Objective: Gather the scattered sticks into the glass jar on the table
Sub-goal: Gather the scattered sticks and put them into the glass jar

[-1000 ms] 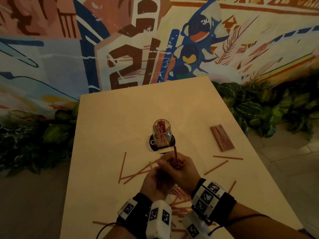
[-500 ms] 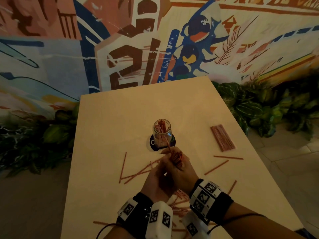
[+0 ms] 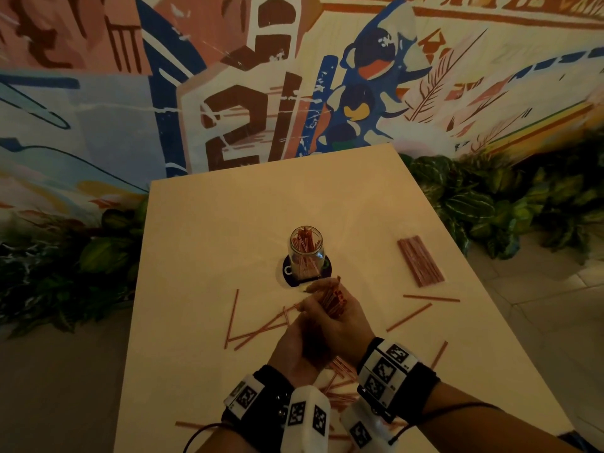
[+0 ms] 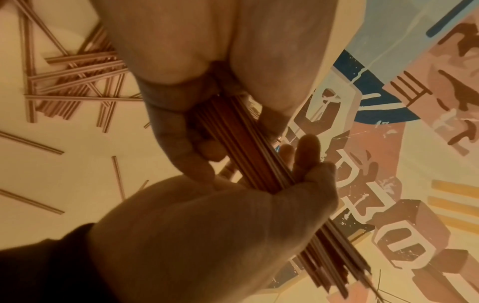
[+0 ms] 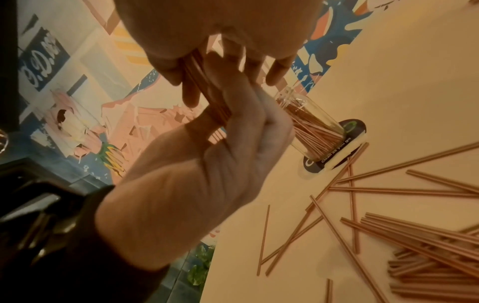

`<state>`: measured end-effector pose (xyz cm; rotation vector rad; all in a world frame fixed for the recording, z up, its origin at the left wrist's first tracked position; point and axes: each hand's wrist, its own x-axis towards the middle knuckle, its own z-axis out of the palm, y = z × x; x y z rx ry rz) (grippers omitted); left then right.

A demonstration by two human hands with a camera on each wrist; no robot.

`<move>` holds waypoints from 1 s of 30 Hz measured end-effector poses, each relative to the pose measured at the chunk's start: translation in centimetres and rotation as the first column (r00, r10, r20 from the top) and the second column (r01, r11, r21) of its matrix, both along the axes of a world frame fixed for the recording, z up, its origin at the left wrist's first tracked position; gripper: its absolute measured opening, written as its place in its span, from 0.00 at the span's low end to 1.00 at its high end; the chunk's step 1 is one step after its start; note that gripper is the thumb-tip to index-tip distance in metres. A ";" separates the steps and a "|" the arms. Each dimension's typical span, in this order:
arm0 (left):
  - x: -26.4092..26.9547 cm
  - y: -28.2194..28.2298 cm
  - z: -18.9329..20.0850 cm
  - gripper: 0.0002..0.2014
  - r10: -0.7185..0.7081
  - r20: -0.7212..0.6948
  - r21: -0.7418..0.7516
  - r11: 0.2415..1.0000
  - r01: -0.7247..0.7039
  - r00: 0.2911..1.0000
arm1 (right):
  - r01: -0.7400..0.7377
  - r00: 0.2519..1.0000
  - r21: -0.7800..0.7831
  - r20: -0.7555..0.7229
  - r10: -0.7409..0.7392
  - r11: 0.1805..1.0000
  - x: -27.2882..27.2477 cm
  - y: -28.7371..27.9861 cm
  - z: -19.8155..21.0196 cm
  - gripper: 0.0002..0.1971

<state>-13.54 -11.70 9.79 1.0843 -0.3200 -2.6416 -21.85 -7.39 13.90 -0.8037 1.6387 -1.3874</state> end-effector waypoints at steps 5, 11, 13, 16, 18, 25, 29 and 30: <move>-0.7 0.8 0.4 0.10 0.146 -0.042 0.032 0.989 -0.144 0.988 | -0.035 0.994 0.004 -0.103 0.035 0.999 0.1 -0.3 1.0 0.03; -0.4 0.3 0.7 0.16 0.121 -0.012 0.001 0.993 -0.121 0.993 | -0.020 0.999 -0.051 0.033 0.022 0.998 0.5 -0.8 1.8 0.06; -0.4 0.2 1.1 0.15 0.120 -0.046 -0.003 0.993 -0.120 0.992 | 0.015 0.999 -0.069 0.051 -0.011 0.998 0.5 -0.9 1.8 0.05; -0.2 0.1 1.1 0.17 0.135 -0.040 0.006 0.991 -0.135 0.990 | 0.044 0.997 -0.065 0.063 -0.040 0.997 0.6 -1.0 1.8 0.03; -0.1 0.1 1.5 0.18 0.153 -0.047 0.040 0.988 -0.151 0.987 | 0.023 0.999 -0.051 0.040 -0.021 0.998 0.5 -0.9 2.0 0.04; 0.5 -0.7 1.9 0.25 0.060 0.081 0.124 0.990 -0.070 0.995 | 0.139 0.985 -0.032 0.110 -0.135 0.990 0.6 -1.0 2.3 0.08; 0.5 -0.5 2.4 0.23 0.121 0.011 0.129 0.984 -0.121 0.993 | 0.107 0.987 -0.055 0.127 -0.100 0.993 0.7 -0.8 2.1 0.07; 0.6 -0.5 2.4 0.21 0.139 0.003 0.122 0.983 -0.139 0.990 | 0.096 0.989 -0.060 0.117 -0.089 0.994 0.7 -0.7 2.0 0.07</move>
